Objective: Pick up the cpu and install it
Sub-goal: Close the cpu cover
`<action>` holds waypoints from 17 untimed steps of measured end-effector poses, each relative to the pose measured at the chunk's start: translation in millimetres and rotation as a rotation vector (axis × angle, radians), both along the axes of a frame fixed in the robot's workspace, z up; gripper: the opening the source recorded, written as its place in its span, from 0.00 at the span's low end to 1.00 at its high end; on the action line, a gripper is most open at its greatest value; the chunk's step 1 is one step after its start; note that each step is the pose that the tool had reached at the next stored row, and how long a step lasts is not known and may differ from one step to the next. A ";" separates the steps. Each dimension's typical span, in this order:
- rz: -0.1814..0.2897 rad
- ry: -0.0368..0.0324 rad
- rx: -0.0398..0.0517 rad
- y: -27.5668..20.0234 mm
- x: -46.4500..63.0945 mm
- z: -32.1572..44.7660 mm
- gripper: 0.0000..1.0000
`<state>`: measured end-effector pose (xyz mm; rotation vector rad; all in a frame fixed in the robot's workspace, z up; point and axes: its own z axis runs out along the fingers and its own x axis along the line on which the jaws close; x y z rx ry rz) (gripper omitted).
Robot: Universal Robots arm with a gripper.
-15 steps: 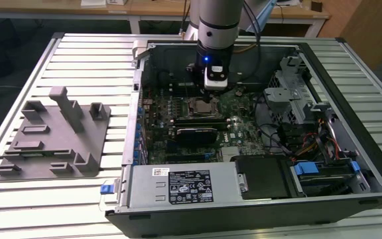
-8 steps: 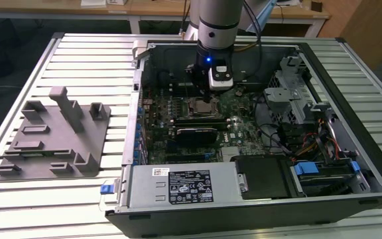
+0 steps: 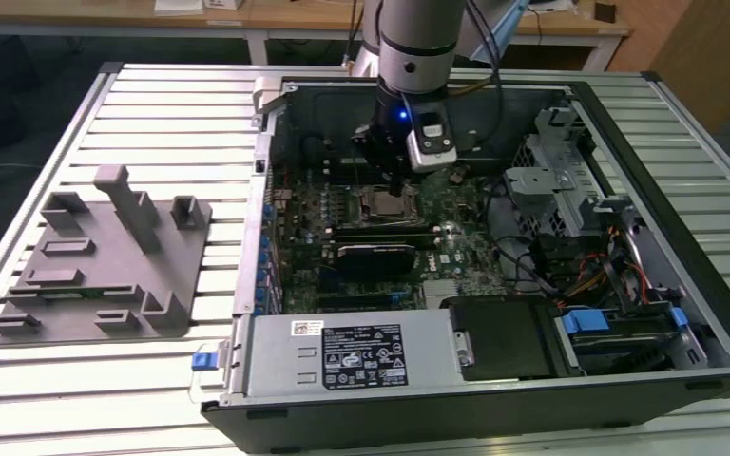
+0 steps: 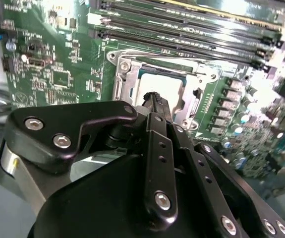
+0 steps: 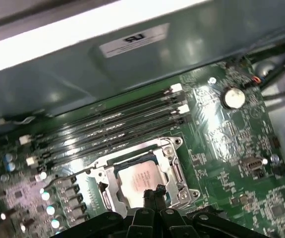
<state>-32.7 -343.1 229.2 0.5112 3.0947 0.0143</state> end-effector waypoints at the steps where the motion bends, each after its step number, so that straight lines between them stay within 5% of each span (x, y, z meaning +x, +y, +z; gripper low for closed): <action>1: 0.018 0.0000 0.0000 0.0 0.0 0.0 0.11; 13: 0.230 -0.0001 0.0001 0.0 0.0 -1.0 0.11; 17: 0.246 0.0001 -0.0002 0.0 0.0 -1.1 0.11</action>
